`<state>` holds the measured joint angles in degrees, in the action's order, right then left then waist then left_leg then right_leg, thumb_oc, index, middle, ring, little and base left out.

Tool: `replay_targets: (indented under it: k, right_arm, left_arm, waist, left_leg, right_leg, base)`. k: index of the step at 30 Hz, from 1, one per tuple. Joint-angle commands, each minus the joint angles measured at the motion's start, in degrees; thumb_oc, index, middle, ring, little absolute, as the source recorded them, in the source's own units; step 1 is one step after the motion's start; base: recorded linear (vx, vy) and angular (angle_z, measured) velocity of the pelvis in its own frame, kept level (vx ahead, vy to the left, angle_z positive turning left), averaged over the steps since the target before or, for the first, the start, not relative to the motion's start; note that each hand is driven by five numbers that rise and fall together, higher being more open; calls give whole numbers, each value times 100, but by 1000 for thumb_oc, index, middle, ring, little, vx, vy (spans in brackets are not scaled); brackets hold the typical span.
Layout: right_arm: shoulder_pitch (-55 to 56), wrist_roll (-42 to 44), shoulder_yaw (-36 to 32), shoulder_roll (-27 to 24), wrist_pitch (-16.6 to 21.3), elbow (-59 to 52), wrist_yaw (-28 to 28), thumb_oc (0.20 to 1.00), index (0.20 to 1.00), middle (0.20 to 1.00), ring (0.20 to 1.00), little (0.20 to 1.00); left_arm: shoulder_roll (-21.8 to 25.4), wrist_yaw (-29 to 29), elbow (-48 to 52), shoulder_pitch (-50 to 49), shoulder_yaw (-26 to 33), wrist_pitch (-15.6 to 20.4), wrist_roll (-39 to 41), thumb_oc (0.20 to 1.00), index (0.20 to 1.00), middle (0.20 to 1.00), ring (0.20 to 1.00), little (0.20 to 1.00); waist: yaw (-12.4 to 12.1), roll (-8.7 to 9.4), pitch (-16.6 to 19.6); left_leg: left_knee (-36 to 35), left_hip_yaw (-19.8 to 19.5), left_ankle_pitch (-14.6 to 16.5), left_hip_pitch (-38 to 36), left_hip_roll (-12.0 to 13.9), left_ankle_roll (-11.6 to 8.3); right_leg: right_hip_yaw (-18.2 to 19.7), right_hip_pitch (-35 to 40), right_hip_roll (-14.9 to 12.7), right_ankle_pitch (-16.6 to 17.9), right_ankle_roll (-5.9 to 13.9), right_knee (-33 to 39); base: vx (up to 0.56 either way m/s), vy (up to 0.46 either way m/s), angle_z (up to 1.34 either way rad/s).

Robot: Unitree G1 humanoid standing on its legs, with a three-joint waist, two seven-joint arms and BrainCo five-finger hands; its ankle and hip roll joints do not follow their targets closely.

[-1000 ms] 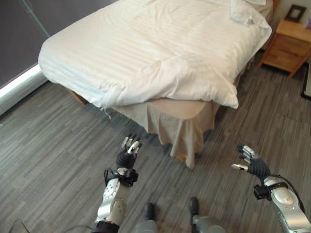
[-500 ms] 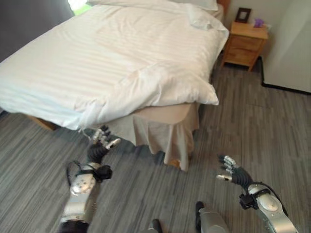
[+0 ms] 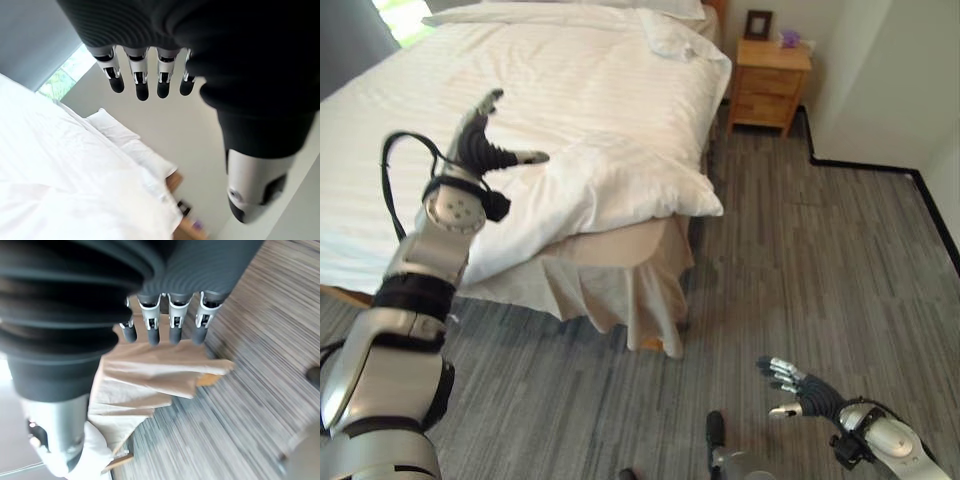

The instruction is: Making the bed.

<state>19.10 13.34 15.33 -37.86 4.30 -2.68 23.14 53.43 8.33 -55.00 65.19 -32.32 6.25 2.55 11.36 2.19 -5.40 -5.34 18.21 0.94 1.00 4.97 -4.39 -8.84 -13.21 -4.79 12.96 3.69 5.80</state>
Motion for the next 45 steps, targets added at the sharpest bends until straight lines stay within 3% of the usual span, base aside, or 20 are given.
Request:
replay_targets:
  k: [1, 4, 12, 14, 16, 21, 22, 26, 27, 33, 36, 37, 38, 41, 43, 44, 45]
  right_arm:
    - [-274, 575, -136, -110, 264, -358, 86, 1000, 1000, 1000, 1000, 1000]
    - [-323, 807, -54, -160, 316, -569, 82, 1000, 1000, 1000, 1000, 1000]
    - [-394, 1232, -148, -287, 355, -971, -6, 1000, 1000, 1000, 1000, 1000]
    - [-339, 1673, -326, -211, 399, -1083, -134, 1000, 1000, 1000, 1000, 1000]
    - [-266, 1758, -313, -126, 419, -1120, -165, 1000, 1000, 1000, 1000, 1000]
    - [-334, 1656, -105, -21, 426, -1107, -231, 1000, 1000, 1000, 1000, 1000]
    - [-438, 1573, 53, 54, 387, -1100, -235, 1000, 1000, 1000, 1000, 1000]
    - [-386, 1634, 111, 75, 322, -1039, -154, 1000, 1000, 1000, 1000, 1000]
    - [-368, 1694, 140, 119, 283, -1025, -97, 1000, 1000, 1000, 1000, 1000]
    - [-383, 1836, 359, 57, 227, -956, 148, 1000, 1000, 1000, 1000, 1000]
    - [-477, 1753, 415, -113, 325, -976, 145, 1000, 1000, 1000, 1000, 1000]
    - [-502, 1697, 422, -156, 364, -970, 142, 1000, 1000, 1000, 1000, 1000]
    - [-517, 1537, 397, -152, 429, -921, 95, 1000, 1000, 1000, 1000, 1000]
    - [-583, 1402, 362, -153, 458, -715, 0, 1000, 1000, 1000, 1000, 1000]
    - [-534, 1306, 245, -178, 484, -600, -73, 1000, 1000, 1000, 1000, 1000]
    - [-500, 1109, 113, -113, 493, -475, -97, 1000, 1000, 1000, 1000, 1000]
    - [-509, 1109, 137, -159, 494, -476, -98, 1000, 1000, 1000, 1000, 1000]
  left_arm:
    - [364, -26, -926, 1695, -317, -3, -487, 1000, 1000, 1000, 1000, 1000]
    - [555, 110, -1336, 2527, -1128, -113, -1225, 1000, 1000, 1000, 1000, 1000]
    - [940, 301, -1965, 3559, -1763, -321, -1423, 1000, 1000, 1000, 1000, 1000]
    - [1253, 496, -2226, 4155, -2286, -469, -1511, 1000, 1000, 1000, 1000, 1000]
    - [1390, 544, -2343, 4186, -2236, -505, -1312, 1000, 1000, 1000, 1000, 1000]
    - [1513, 548, -2487, 3807, -1962, -577, -1109, 1000, 1000, 1000, 1000, 1000]
    - [1392, 245, -2531, 3303, -1670, -521, -1010, 1000, 1000, 1000, 1000, 1000]
    - [1234, -184, -2432, 2898, -1571, -417, -971, 1000, 1000, 1000, 1000, 1000]
    - [1140, -316, -2364, 2765, -1633, -385, -1093, 200, 200, 200, 200, 200]
    - [918, -400, -1800, 2836, -2001, -67, -1111, 200, 200, 200, 200, 200]
    - [931, -246, -712, 2690, -2217, 237, -1272, 200, 200, 200, 200, 200]
    - [1014, -254, -255, 2465, -2119, 275, -1251, 200, 200, 200, 200, 200]
    - [1265, -363, 931, 1867, -1948, 397, -1208, 200, 200, 200, 200, 200]
    - [1401, -575, 1830, 907, -1525, 465, -1227, 200, 200, 200, 200, 200]
    - [1506, -902, 2839, -284, -877, 468, -1124, 200, 200, 200, 200, 200]
    - [1467, -1297, 3647, -1499, -254, 448, -920, 200, 200, 200, 200, 200]
    - [1478, -1307, 3702, -1646, -112, 434, -934, 200, 200, 200, 200, 200]
  waist:
    - [139, 28, -500]
    - [235, 57, -608]
    - [371, 139, -808]
    - [424, 166, -955]
    - [396, 146, -1039]
    - [374, 138, -1124]
    - [346, 178, -1225]
    - [334, 147, -1239]
    - [347, 155, -1230]
    - [378, 152, -1180]
    - [285, 57, -1188]
    - [281, 74, -1247]
    - [162, 36, -1246]
    - [73, 10, -1275]
    - [-5, -26, -1313]
    - [-136, -17, -1305]
    - [-96, -38, -1321]
  left_leg:
    - [34, -124, -448, 263, 247, -204]
    - [34, -45, -522, 640, 279, -245]
    - [34, 14, -653, 1581, 304, -298]
    - [34, -54, -771, 2349, 260, -288]
    - [34, -137, -633, 2650, 273, -342]
    - [34, -257, -697, 3276, 329, -375]
    - [34, -322, -718, 3483, 321, -369]
    - [34, -378, -718, 3560, 318, -361]
    - [34, -382, -720, 3549, 319, -361]
    - [34, -408, -698, 3412, 302, -369]
    - [34, -415, -654, 3190, 238, -361]
    - [34, -351, -811, 3139, 189, -312]
    - [34, -376, -781, 2912, 143, -300]
    - [34, -376, -725, 2577, 111, -299]
    - [34, -378, -661, 2219, 81, -281]
    - [34, -388, -584, 1846, 67, -261]
    - [34, -386, -579, 1816, 68, -261]
  right_leg:
    - [204, 362, -312, -400, 817, -80]
    - [298, -66, -286, -291, 866, -80]
    - [419, -1050, -284, -62, 930, -80]
    - [361, -1723, -243, 116, 944, -80]
    - [364, -1994, -222, 36, 1028, -80]
    - [304, -2587, -216, 72, 1003, -80]
    - [271, -2774, -218, 93, 998, -80]
    - [258, -2846, -220, 88, 989, -80]
    - [252, -2839, -218, 85, 983, -80]
    - [258, -2737, -218, 90, 978, -80]
    - [224, -2532, -261, 73, 986, -80]
    - [179, -2488, -312, 198, 927, -80]
    - [136, -2215, -357, 154, 919, -80]
    - [102, -1860, -391, 95, 903, -80]
    - [95, -1480, -406, 9, 870, -80]
    - [77, -1104, -455, -63, 843, -80]
    - [79, -1075, -454, -66, 844, -80]
  base:
    - [-63, -12, -20]
    - [-50, -7, -21]
    - [-65, 2, -16]
    - [-137, -25, -1]
    - [27, 6, 11]
    - [28, -18, 3]
    - [-3, -12, 6]
    - [2, 11, 7]
    - [-1, 24, 8]
    - [-10, 27, 7]
    - [-39, 53, 3]
    - [-92, 38, -5]
    - [-92, 12, -7]
    - [8, 24, -8]
    - [48, 43, -3]
    - [59, 40, 2]
    - [101, 53, 4]
